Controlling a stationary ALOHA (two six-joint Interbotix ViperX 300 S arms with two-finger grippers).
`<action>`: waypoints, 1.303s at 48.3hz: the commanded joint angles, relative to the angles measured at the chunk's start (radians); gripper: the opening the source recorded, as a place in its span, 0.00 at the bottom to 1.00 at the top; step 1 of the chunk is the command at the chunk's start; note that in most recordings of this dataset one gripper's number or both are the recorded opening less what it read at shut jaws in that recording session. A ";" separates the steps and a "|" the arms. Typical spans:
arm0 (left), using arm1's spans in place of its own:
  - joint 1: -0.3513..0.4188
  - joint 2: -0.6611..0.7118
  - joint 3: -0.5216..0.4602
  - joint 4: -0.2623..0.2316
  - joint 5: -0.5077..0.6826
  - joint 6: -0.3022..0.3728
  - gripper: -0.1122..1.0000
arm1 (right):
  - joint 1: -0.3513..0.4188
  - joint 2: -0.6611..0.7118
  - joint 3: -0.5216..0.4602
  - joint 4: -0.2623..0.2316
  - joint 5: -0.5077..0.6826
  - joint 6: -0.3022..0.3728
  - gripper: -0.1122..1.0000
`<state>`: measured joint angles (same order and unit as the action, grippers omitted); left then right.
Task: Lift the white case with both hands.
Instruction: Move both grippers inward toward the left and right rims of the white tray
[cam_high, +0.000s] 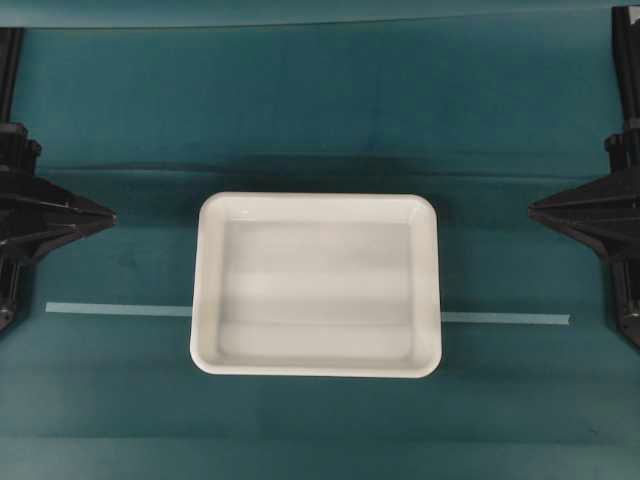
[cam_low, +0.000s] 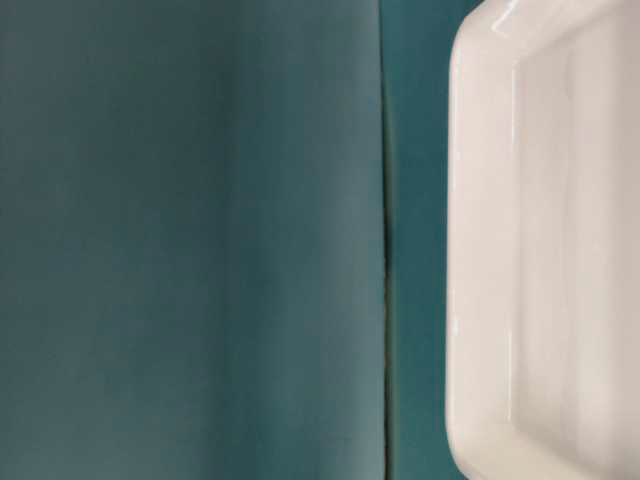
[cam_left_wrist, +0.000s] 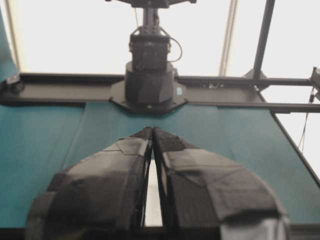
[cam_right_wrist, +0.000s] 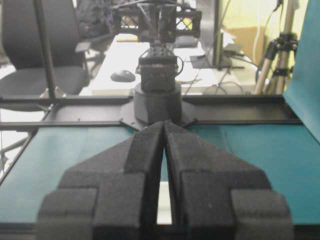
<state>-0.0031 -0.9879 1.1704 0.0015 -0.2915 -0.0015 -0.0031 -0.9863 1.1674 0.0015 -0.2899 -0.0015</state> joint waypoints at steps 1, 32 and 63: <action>-0.009 0.020 -0.021 0.011 -0.002 -0.054 0.23 | 0.008 0.003 -0.006 0.006 -0.006 0.017 0.18; -0.015 0.078 -0.112 0.015 0.118 -0.749 0.07 | -0.037 0.032 -0.072 0.417 0.321 0.664 0.10; -0.006 0.163 -0.107 0.015 0.175 -1.207 0.10 | -0.037 0.041 -0.032 0.417 0.325 0.910 0.22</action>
<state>-0.0138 -0.8422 1.0830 0.0138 -0.1012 -1.2072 -0.0414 -0.9741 1.1413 0.4157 0.0383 0.9066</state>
